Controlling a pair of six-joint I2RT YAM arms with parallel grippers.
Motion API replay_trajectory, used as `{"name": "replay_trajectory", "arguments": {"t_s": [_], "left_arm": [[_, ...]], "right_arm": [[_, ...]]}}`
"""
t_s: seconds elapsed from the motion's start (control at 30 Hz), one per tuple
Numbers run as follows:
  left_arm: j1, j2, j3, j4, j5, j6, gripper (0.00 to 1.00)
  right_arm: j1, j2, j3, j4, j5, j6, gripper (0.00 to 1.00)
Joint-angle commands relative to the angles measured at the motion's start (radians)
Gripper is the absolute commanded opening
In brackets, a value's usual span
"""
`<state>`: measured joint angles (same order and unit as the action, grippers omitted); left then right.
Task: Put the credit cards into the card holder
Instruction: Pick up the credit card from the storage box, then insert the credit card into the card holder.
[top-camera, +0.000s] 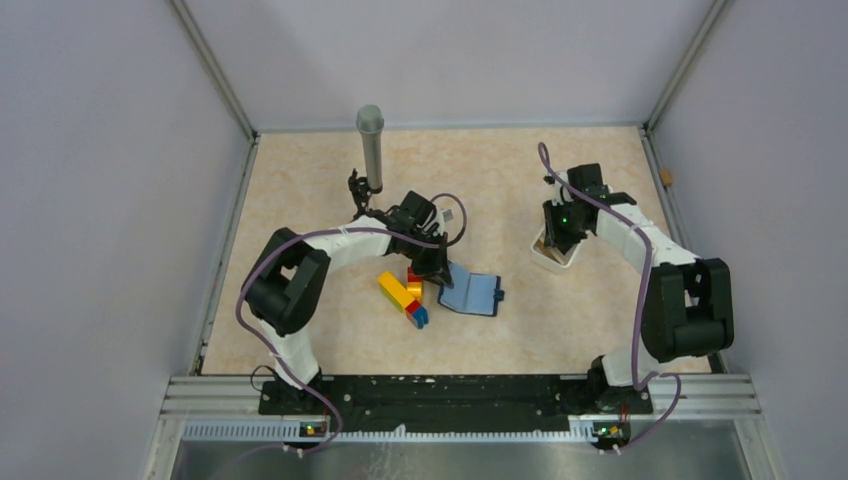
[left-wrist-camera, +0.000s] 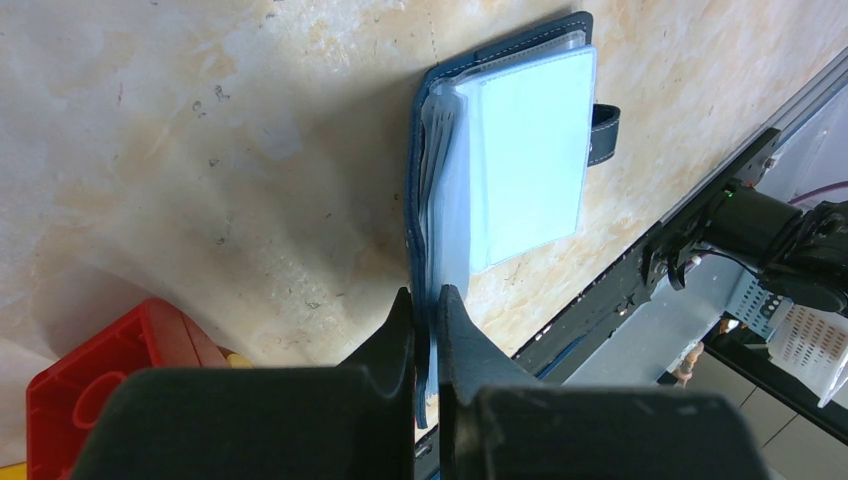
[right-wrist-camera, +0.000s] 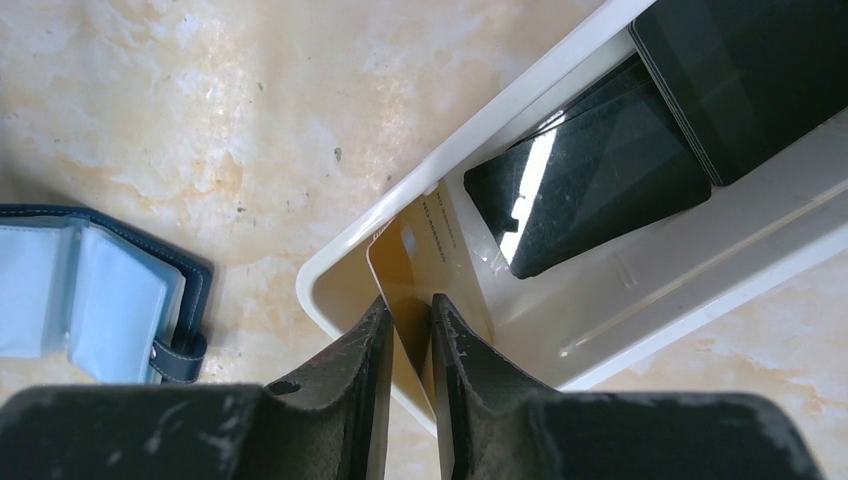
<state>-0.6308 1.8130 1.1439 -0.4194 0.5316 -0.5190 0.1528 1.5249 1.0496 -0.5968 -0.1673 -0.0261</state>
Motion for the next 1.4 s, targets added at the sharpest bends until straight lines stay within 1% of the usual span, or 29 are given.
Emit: {"name": "replay_trajectory", "arguments": {"t_s": [0.0, 0.07, 0.4, 0.5, 0.6, 0.67, 0.8, 0.9, 0.97, 1.03, 1.1, 1.17, 1.23, 1.37], "left_arm": [[0.002, 0.018, 0.033, 0.001, 0.001, 0.028, 0.00], [0.002, 0.017, 0.031, 0.000, -0.001, 0.028, 0.00], [0.002, 0.019, 0.029, -0.001, -0.011, 0.022, 0.00], [0.003, 0.012, 0.024, 0.001, -0.017, 0.017, 0.00], [0.002, 0.003, 0.014, 0.016, -0.022, -0.003, 0.00], [0.001, -0.005, 0.004, 0.032, -0.018, -0.019, 0.00], [0.001, -0.020, -0.008, 0.050, -0.020, -0.043, 0.00], [-0.003, -0.039, -0.023, 0.083, -0.018, -0.073, 0.00], [-0.011, -0.052, -0.034, 0.107, -0.023, -0.094, 0.00], [-0.020, -0.063, -0.048, 0.129, -0.029, -0.116, 0.00], [-0.031, -0.071, -0.068, 0.151, -0.042, -0.134, 0.00], [-0.040, -0.077, -0.099, 0.191, -0.049, -0.158, 0.00], [-0.051, -0.079, -0.125, 0.225, -0.052, -0.180, 0.00], [-0.068, -0.073, -0.150, 0.252, -0.054, -0.194, 0.00]], "right_arm": [[-0.004, -0.047, 0.053, -0.009, -0.023, 0.006, 0.18], [-0.003, -0.054, 0.056, -0.013, -0.014, 0.009, 0.16], [-0.002, -0.068, 0.074, -0.036, 0.020, 0.015, 0.13], [-0.003, -0.086, 0.102, -0.059, 0.076, 0.018, 0.08], [-0.003, -0.142, 0.136, -0.078, 0.132, 0.066, 0.00], [-0.003, -0.188, 0.149, -0.076, 0.145, 0.085, 0.00], [-0.003, -0.254, 0.168, -0.088, 0.125, 0.153, 0.00], [-0.003, -0.312, 0.152, -0.073, 0.021, 0.239, 0.00], [-0.002, -0.364, 0.097, -0.027, -0.070, 0.327, 0.00], [0.003, -0.416, 0.007, 0.074, -0.206, 0.448, 0.00], [0.031, -0.464, -0.111, 0.182, -0.293, 0.565, 0.00], [0.100, -0.504, -0.233, 0.277, -0.290, 0.661, 0.00], [0.201, -0.521, -0.319, 0.355, -0.236, 0.739, 0.00], [0.308, -0.542, -0.488, 0.544, -0.191, 0.901, 0.00]]}}
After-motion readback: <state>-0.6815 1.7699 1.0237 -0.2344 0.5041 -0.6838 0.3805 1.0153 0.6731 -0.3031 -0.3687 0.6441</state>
